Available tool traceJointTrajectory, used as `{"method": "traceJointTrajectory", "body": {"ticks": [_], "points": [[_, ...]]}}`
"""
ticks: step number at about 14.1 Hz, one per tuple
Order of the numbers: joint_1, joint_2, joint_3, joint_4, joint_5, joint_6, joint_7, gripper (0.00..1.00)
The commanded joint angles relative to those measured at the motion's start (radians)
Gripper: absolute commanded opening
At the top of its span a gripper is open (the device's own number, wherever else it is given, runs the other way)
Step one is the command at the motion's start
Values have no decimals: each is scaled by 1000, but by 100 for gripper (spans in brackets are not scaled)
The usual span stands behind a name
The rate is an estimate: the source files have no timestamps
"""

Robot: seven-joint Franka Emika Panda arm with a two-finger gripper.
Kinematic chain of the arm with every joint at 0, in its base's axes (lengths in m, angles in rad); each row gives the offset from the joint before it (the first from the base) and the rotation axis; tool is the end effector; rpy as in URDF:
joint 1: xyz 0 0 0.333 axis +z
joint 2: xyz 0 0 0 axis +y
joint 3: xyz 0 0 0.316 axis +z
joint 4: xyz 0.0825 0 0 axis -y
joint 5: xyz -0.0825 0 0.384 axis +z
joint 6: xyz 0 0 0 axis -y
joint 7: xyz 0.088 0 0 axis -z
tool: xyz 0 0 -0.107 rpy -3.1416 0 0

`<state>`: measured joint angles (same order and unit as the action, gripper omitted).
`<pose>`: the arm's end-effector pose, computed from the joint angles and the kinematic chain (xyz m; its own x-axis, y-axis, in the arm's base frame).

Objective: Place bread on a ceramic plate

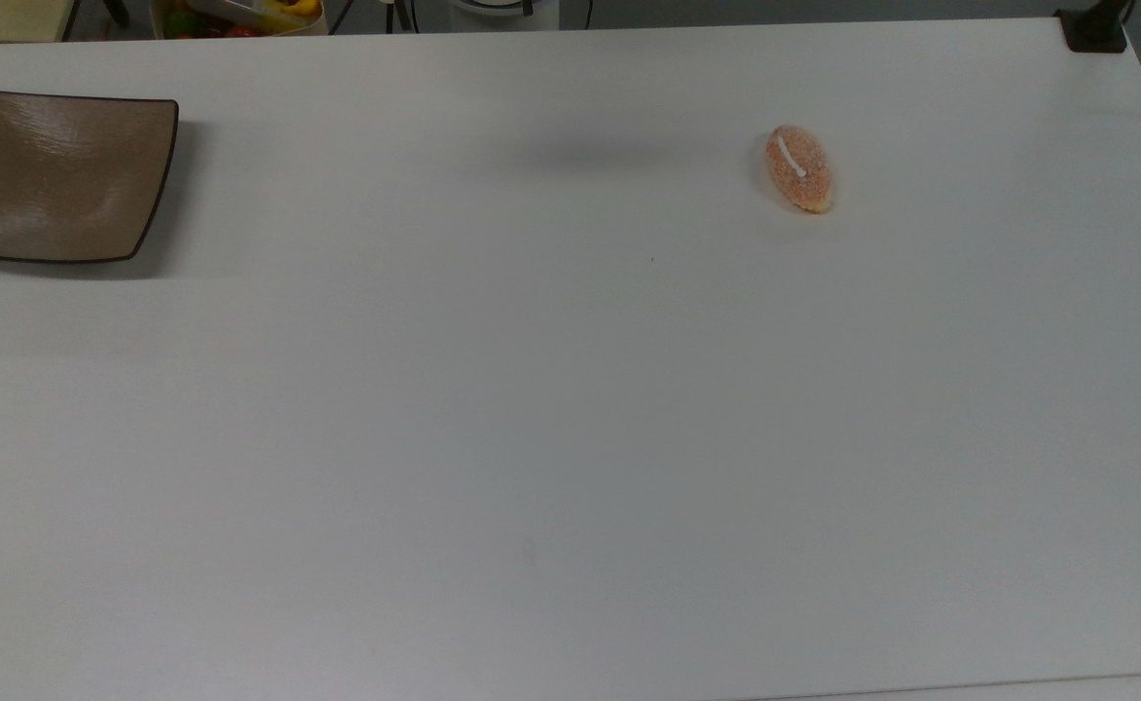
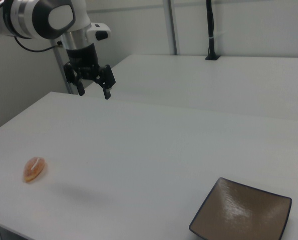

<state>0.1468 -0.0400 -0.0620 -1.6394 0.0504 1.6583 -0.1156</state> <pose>0.5478 0.0509 0.6220 0.9788 0.1943 0.0644 0.1974 -0.9793 -0.0457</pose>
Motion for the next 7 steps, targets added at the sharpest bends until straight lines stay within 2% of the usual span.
{"method": "traceJointTrajectory", "body": {"ticks": [1,4,7], "points": [[13,0,-15,4,22,11,-1,100],[16,-8,-9,-17,22,9,-12,100],[63,-15,-7,-37,20,8,-16,100]]}}
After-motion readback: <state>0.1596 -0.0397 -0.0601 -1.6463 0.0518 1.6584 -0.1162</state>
